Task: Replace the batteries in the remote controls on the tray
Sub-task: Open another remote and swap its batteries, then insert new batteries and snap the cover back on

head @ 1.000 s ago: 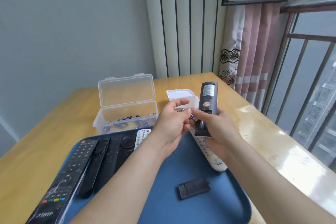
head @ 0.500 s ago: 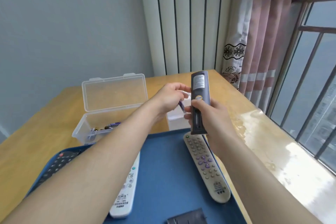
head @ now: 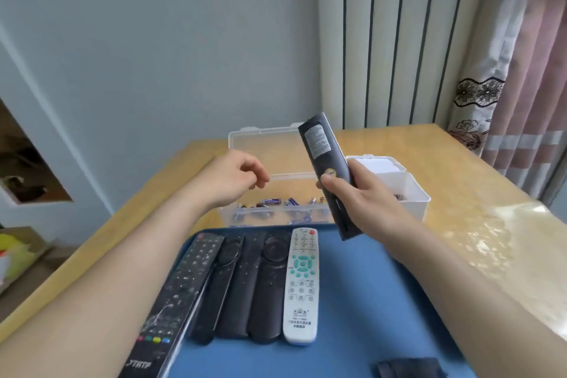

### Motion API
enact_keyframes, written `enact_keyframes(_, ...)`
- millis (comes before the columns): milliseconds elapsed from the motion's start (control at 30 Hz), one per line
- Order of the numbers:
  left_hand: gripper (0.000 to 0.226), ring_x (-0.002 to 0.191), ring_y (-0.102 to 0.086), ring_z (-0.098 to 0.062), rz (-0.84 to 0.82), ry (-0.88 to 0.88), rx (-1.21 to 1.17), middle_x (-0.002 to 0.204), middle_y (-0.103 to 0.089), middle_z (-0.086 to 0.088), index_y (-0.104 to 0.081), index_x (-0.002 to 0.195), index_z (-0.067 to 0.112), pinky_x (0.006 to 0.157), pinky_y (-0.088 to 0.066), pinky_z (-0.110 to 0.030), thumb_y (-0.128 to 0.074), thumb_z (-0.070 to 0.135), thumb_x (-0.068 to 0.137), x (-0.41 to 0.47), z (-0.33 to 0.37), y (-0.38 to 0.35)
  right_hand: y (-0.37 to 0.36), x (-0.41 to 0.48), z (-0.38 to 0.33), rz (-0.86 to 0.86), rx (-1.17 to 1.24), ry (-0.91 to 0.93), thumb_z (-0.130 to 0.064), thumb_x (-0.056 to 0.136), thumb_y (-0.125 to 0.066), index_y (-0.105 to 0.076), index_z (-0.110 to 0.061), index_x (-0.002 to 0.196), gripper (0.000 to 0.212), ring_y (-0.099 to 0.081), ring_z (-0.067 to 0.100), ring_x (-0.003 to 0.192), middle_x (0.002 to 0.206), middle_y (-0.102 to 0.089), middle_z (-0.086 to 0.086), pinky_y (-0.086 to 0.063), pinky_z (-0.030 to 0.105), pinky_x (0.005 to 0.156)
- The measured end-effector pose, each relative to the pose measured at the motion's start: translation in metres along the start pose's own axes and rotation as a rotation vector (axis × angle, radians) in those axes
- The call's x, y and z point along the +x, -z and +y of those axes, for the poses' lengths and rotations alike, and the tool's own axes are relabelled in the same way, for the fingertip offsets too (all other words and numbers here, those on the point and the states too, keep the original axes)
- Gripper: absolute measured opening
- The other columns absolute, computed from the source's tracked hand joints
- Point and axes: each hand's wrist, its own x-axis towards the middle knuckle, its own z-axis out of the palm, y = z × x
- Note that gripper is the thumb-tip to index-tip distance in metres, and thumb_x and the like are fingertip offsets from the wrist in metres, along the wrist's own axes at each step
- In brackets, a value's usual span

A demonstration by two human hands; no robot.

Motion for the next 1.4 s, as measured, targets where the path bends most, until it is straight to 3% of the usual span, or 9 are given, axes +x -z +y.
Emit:
enact_keyframes(167,0.031,0.091,-0.065,-0.003,-0.145,-0.005,0.097,0.089,-0.072,0.015,-0.074,0.085,0.028,0.09,-0.05,-0.027,-0.052,0.007,0.089,0.01,-0.013,-0.013,-0.02,0.023,0.002,-0.044,-0.306,0.039,-0.032,0.096,-0.05,-0.052,-0.012,0.094,0.02,-0.061,0.027,0.081,0.094,-0.07,0.009,-0.049,0.037,0.068)
enact_keyframes(400,0.018,0.093,-0.066,-0.013,-0.25,-0.109,0.273,0.095,-0.074,0.005,-0.077,0.09,0.023,0.089,-0.052,-0.028,-0.067,0.01,0.084,0.048,0.001,-0.049,-0.023,0.023,0.021,0.067,0.108,-0.097,-0.029,0.099,-0.051,-0.057,-0.009,0.103,0.021,-0.062,0.009,0.063,0.085,-0.076,0.006,-0.047,0.027,0.059)
enact_keyframes(567,0.03,0.086,-0.067,-0.014,-0.304,-0.164,0.527,0.09,-0.074,0.008,-0.077,0.091,0.025,0.079,-0.056,-0.029,-0.061,0.002,0.08,0.064,0.003,-0.057,-0.016,0.023,0.025,0.176,0.348,-0.168,-0.032,0.1,-0.048,-0.059,-0.014,0.107,0.022,-0.066,0.023,0.075,0.083,-0.077,0.002,-0.049,0.037,0.068)
enact_keyframes(700,0.02,0.079,-0.066,-0.004,-0.279,-0.158,0.402,0.088,-0.072,0.012,-0.075,0.097,0.025,0.072,-0.053,-0.02,-0.075,0.016,0.079,0.062,-0.001,-0.044,-0.016,0.02,0.027,0.179,0.225,-0.092,-0.032,0.1,-0.049,-0.056,-0.014,0.1,0.019,-0.06,0.005,0.057,0.083,-0.076,-0.001,-0.048,0.024,0.054)
enact_keyframes(767,0.017,0.07,-0.066,0.0,-0.247,-0.096,0.324,0.082,-0.073,0.011,-0.077,0.093,0.022,0.071,-0.054,-0.019,-0.077,0.014,0.078,0.058,-0.011,-0.027,-0.018,0.02,0.028,0.175,0.172,-0.046,-0.031,0.099,-0.049,-0.055,-0.013,0.099,0.019,-0.058,0.008,0.059,0.085,-0.075,0.0,-0.047,0.026,0.055)
enact_keyframes(967,0.011,0.083,-0.067,-0.007,-0.36,-0.038,0.573,0.087,-0.074,0.011,-0.077,0.087,0.023,0.08,-0.056,-0.029,-0.079,0.02,0.076,0.052,-0.038,-0.01,-0.022,0.02,0.033,0.171,-0.003,0.062,-0.033,0.098,-0.05,-0.054,-0.016,0.092,0.019,-0.055,0.011,0.068,0.084,-0.072,-0.005,-0.044,0.023,0.055)
enact_keyframes(1133,0.006,0.078,-0.065,-0.014,-0.387,-0.061,0.611,0.079,-0.069,0.007,-0.071,0.079,0.022,0.071,-0.054,-0.027,-0.077,0.021,0.076,0.058,-0.031,-0.017,-0.024,0.019,0.034,0.179,-0.054,0.09,-0.033,0.097,-0.051,-0.053,-0.01,0.091,0.024,-0.055,0.017,0.068,0.085,-0.07,0.002,-0.042,0.024,0.054)
enact_keyframes(1267,0.019,0.073,-0.061,-0.011,-0.376,-0.078,0.581,0.081,-0.065,0.011,-0.072,0.096,0.025,0.059,-0.044,-0.02,-0.077,0.021,0.078,0.06,-0.03,-0.017,-0.027,0.018,0.031,0.175,-0.115,0.107,-0.035,0.097,-0.051,-0.05,-0.005,0.09,0.03,-0.058,0.03,0.075,0.085,-0.066,0.013,-0.046,0.037,0.059)
enact_keyframes(1400,0.019,0.068,-0.054,-0.01,-0.421,-0.106,0.73,0.075,-0.057,0.011,-0.069,0.093,0.025,0.053,-0.04,-0.021,-0.079,0.025,0.077,0.061,-0.024,-0.024,-0.027,0.017,0.031,0.16,-0.184,0.123,-0.034,0.097,-0.052,-0.049,-0.007,0.086,0.029,-0.043,0.018,0.061,0.069,-0.052,0.003,-0.038,0.033,0.054)
